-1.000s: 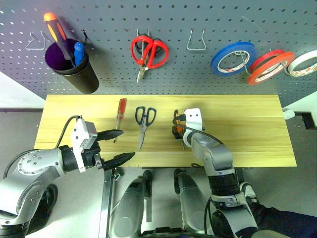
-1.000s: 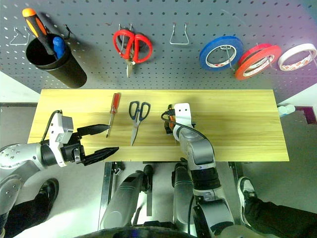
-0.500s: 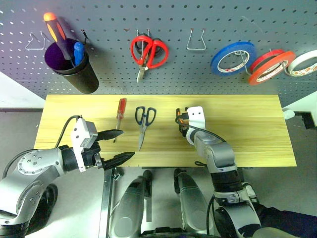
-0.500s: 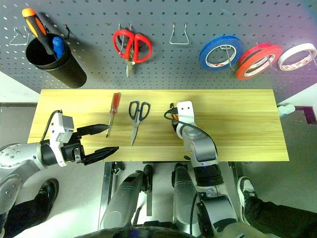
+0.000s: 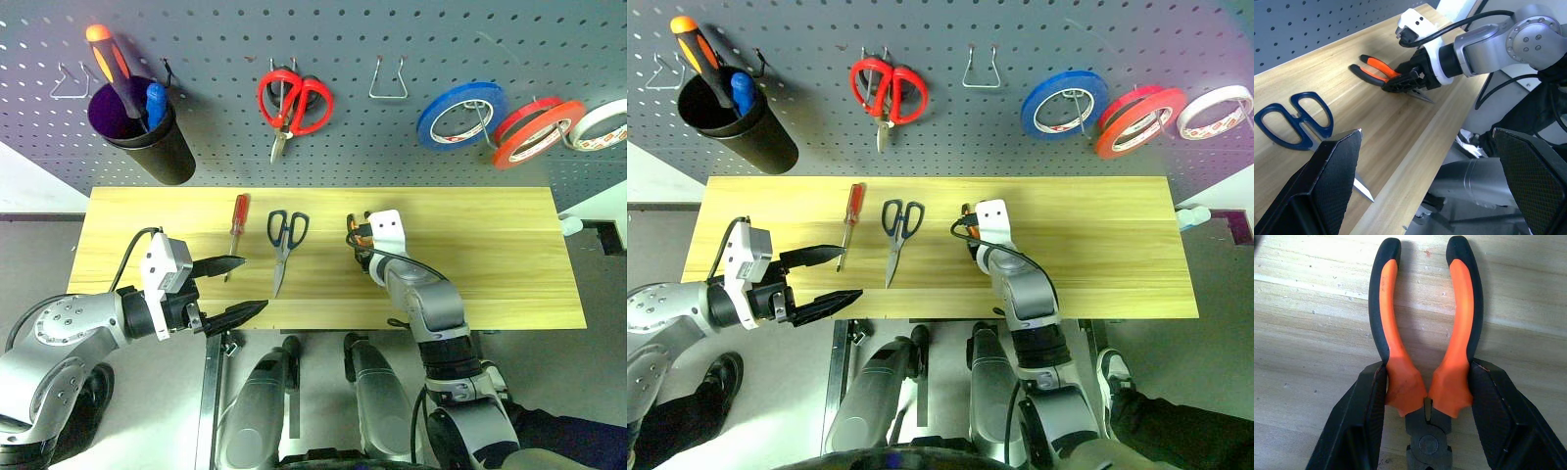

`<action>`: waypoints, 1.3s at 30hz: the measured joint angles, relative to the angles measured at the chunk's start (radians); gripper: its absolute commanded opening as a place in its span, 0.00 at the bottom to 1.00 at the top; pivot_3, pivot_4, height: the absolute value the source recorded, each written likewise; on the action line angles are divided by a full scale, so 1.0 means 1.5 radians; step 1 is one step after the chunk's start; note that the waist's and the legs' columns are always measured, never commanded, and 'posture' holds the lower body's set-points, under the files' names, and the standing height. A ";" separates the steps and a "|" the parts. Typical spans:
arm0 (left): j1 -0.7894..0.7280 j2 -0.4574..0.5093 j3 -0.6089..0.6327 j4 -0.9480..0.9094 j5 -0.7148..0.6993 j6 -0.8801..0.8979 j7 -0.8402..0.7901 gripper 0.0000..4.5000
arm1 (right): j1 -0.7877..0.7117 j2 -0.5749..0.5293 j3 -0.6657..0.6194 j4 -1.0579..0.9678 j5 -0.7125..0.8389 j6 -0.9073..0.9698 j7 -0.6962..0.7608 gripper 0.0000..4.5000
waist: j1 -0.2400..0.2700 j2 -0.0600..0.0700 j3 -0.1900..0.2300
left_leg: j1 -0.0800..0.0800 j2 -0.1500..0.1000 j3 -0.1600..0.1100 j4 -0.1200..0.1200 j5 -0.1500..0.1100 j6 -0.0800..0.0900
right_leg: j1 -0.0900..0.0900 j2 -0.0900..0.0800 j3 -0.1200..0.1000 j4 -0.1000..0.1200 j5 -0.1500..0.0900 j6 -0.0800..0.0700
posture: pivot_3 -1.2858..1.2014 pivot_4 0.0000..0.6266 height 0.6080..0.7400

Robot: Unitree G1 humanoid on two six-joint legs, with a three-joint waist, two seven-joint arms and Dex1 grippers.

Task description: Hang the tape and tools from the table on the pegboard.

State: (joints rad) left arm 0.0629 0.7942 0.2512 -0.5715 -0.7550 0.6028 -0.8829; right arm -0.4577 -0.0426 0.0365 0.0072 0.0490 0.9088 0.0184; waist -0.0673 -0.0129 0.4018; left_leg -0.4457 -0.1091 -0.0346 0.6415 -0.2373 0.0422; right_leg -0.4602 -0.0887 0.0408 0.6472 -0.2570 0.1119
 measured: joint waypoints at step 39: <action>-0.174 -0.047 -0.089 0.159 0.067 -0.058 -0.050 1.00 | 0.188 -0.091 -0.224 -0.220 0.378 -0.079 0.247 0.47 | -0.002 -0.003 -0.001 | -0.001 0.000 0.002 -0.006 0.006 -0.008 | -0.002 0.000 -0.001 0.000 0.001 -0.002 | 0.47 0.54 0.83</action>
State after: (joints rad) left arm -0.1986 0.7242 0.1184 -0.3324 -0.6538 0.5160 -0.9582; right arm -0.1763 -0.1790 -0.2990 -0.3226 0.6164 0.7897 0.3887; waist -0.0711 -0.0175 0.3997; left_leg -0.4467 -0.1089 -0.0320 0.6320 -0.2280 0.0300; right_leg -0.4629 -0.0894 0.0387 0.6475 -0.2556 0.1095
